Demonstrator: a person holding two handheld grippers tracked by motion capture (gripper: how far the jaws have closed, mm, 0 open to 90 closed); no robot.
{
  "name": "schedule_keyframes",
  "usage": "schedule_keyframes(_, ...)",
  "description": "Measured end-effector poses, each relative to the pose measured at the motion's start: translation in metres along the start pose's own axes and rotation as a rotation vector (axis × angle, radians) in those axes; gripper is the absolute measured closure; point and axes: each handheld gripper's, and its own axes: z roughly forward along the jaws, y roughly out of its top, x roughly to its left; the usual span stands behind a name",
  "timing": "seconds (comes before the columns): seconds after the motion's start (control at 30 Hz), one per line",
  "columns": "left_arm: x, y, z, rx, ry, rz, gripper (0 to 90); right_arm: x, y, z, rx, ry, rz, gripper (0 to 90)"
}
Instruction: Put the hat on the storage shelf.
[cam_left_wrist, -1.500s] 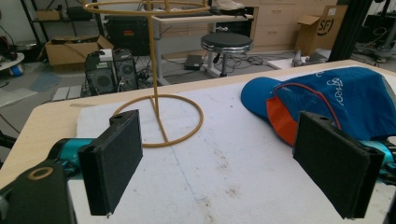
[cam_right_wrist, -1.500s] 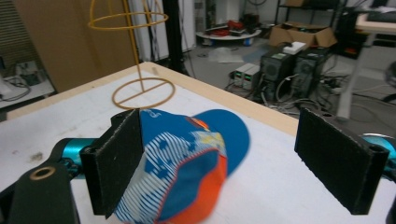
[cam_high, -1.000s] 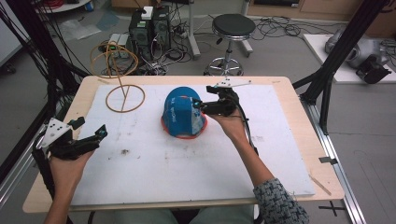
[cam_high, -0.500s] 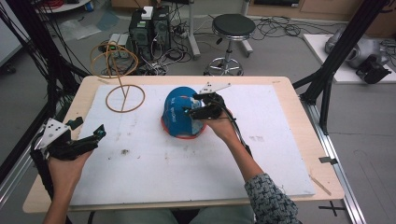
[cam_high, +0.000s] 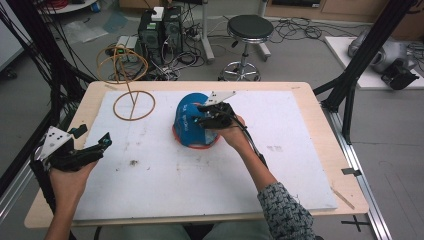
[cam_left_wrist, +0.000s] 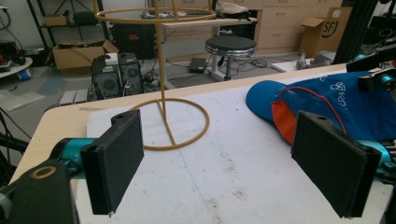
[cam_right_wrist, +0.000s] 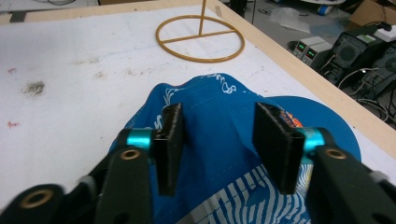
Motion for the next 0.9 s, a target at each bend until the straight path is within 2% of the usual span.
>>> schedule_keyframes(0.07, 0.0, -0.001, 0.0, 0.004, -0.002, 0.0, 17.3, 0.0, 0.0, 0.0, 0.005, 0.001, -0.002, 59.3)
schedule_keyframes(0.2, 0.0, 0.001, 0.0, -0.002, -0.003, -0.001, 17.4, -0.001, 0.001, 0.002, 0.031, -0.006, -0.021, 70.8)
schedule_keyframes(0.27, 0.0, 0.001, -0.001, 0.0, -0.004, 0.002, 17.4, -0.002, 0.002, 0.003, 0.026, -0.004, -0.03, 74.2)
schedule_keyframes(0.47, -0.001, 0.002, -0.001, -0.002, -0.005, 0.002, 17.5, -0.004, 0.003, 0.001, 0.024, -0.018, -0.014, 85.4)
schedule_keyframes(0.57, -0.001, 0.002, -0.001, -0.003, -0.005, 0.0, 17.5, -0.005, 0.004, -0.001, 0.01, -0.024, -0.015, 87.4)
schedule_keyframes(0.87, 0.001, 0.001, -0.001, -0.001, -0.003, -0.002, 17.5, -0.012, 0.011, -0.007, -0.024, -0.047, 0.039, 89.0)
schedule_keyframes(0.9, 0.0, 0.001, -0.001, -0.002, -0.002, -0.004, 17.5, -0.015, 0.017, -0.009, -0.038, -0.054, 0.049, 89.0)
